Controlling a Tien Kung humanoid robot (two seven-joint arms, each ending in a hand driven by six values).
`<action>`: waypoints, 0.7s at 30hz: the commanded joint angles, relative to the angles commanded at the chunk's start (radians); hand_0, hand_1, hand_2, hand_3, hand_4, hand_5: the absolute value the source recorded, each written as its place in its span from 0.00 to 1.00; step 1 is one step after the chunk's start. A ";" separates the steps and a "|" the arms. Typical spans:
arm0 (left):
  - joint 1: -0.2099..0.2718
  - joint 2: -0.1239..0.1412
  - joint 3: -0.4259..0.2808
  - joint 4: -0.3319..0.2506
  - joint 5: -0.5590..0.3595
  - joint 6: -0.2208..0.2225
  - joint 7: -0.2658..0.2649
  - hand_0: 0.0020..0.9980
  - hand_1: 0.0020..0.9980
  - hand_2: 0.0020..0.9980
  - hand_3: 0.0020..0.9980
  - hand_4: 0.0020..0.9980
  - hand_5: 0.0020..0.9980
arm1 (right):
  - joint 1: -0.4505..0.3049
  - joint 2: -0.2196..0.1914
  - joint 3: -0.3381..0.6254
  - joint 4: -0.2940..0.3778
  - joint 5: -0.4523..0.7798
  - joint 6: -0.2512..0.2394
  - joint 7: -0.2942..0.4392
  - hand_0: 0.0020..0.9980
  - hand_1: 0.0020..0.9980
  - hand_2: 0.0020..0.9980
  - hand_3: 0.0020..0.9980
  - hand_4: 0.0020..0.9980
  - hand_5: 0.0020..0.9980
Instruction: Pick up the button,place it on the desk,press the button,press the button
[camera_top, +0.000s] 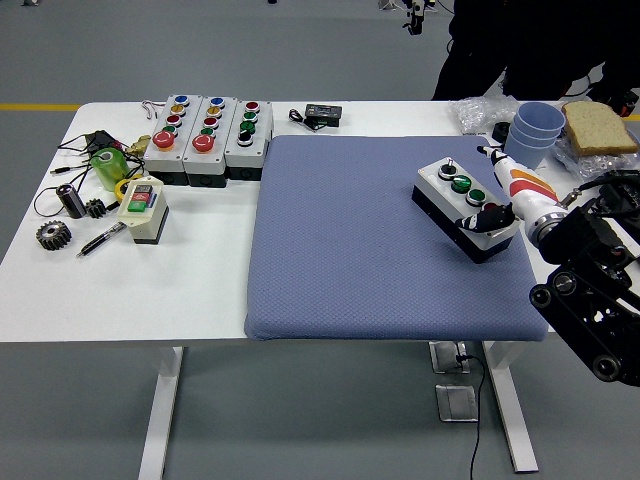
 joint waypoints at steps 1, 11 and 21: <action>0.000 0.000 0.001 0.000 -0.001 0.000 0.000 0.62 0.66 0.68 0.60 0.33 0.64 | 0.005 0.004 -0.001 -0.009 0.005 -0.001 -0.002 1.00 0.93 1.00 1.00 1.00 0.13; 0.001 -0.001 -0.006 0.000 0.007 0.000 0.003 0.62 0.66 0.68 0.60 0.33 0.64 | 0.099 0.045 -0.059 -0.169 0.049 0.051 -0.052 1.00 0.92 0.99 1.00 1.00 0.12; 0.005 -0.001 -0.008 0.000 0.024 -0.001 0.008 0.62 0.66 0.68 0.60 0.33 0.64 | 0.182 0.049 -0.164 -0.296 0.034 0.133 -0.080 0.70 0.73 0.87 0.94 0.99 0.14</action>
